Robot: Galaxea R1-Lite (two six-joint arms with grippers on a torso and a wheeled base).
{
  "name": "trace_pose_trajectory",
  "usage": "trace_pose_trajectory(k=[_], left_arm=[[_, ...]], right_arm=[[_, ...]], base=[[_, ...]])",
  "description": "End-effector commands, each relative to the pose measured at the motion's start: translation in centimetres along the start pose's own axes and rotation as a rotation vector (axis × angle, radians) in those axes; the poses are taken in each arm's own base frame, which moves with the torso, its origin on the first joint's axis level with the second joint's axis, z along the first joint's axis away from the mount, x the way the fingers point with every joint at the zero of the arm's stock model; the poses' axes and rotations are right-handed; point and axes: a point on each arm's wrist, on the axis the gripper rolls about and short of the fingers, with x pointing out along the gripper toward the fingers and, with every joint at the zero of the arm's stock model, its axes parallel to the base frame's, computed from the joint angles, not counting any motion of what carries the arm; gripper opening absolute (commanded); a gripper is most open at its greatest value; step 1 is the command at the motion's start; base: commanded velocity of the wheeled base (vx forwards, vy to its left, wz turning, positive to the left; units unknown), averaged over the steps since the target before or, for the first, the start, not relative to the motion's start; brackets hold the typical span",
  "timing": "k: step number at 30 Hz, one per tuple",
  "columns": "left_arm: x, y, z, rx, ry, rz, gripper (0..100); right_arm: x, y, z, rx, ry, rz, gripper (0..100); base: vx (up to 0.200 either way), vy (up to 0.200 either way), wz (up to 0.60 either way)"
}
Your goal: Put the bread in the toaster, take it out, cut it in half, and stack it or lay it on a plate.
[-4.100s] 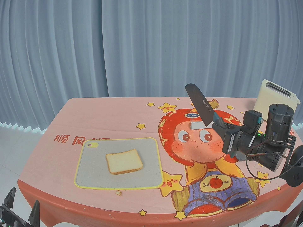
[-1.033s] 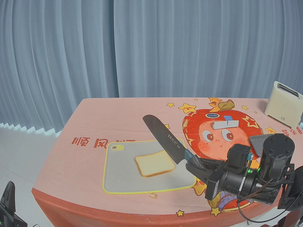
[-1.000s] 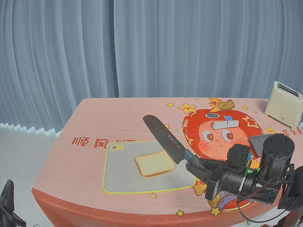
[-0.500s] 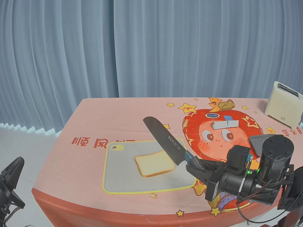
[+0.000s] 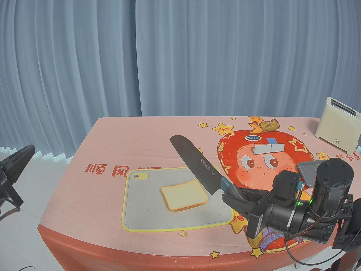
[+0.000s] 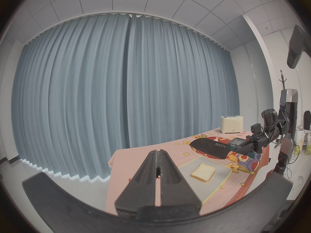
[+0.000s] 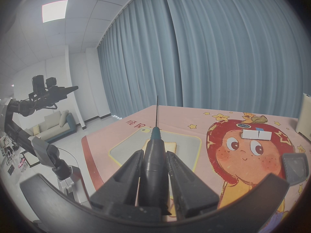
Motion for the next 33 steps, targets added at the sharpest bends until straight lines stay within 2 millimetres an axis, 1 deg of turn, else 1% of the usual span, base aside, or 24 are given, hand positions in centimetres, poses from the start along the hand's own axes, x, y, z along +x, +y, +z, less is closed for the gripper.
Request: trace_pose_trajectory(k=[1, 3, 6, 8, 12, 14, 17, 22, 25, 28, 29, 33], left_arm=[[2.4, 0.8, 1.3, -0.003, 0.023, -0.037, 0], [3.1, 1.1, 1.8, 0.015, 0.021, -0.049, 0], [4.5, 1.5, 2.7, 0.066, 0.016, -0.077, 0], [5.0, 1.7, 3.3, 0.079, 0.006, -0.090, 0], [5.4, 1.7, 3.9, 0.088, -0.011, -0.103, 0], [6.1, 1.5, 4.3, 0.086, -0.014, -0.132, 0], [6.7, 1.1, 4.1, 0.087, -0.005, -0.171, 0], [6.7, -0.1, 3.9, 0.093, -0.005, -0.239, 0], [6.9, -0.1, 3.9, 0.094, -0.004, -0.242, 0], [7.6, -0.1, 3.7, 0.092, 0.015, -0.247, 0], [8.7, -0.1, 3.1, 0.099, 0.048, -0.262, 0], [10.5, -0.7, 2.4, 0.158, 0.064, -0.315, 0]], right_arm=[[0.0, 0.2, 0.8, 0.005, -0.030, 0.008, 0], [0.2, 0.2, 1.3, 0.007, -0.044, 0.006, 0], [0.2, 0.3, 1.9, -0.016, -0.007, 0.000, 0], [0.0, 0.4, 2.3, -0.023, 0.037, -0.005, 0], [0.0, 0.4, 2.9, -0.028, 0.071, 0.000, 0], [0.1, 0.0, 3.5, -0.022, 0.083, -0.008, 0], [-0.1, -0.2, 3.7, -0.019, 0.129, -0.026, 0], [-0.4, 0.0, 3.4, -0.018, 0.167, -0.029, 0], [-0.4, 0.0, 3.3, -0.020, 0.174, -0.029, 0], [-0.2, 0.1, 2.9, -0.024, 0.189, -0.024, 0], [-0.2, 0.5, 2.6, -0.034, 0.199, -0.012, 0], [-0.3, 1.8, 2.2, -0.059, 0.206, 0.032, 0]], base=[[0.000, 0.000, 0.00], [0.000, 0.000, 0.00], [0.000, 0.000, 0.00], [0.000, 0.000, 0.00], [0.000, 0.000, 0.00], [0.000, 0.000, 0.00], [0.000, 0.000, 0.00], [0.000, 0.000, 0.00], [0.000, 0.000, 0.00], [0.000, 0.000, 0.00], [0.000, 0.000, 0.00], [0.000, 0.000, 0.00]])
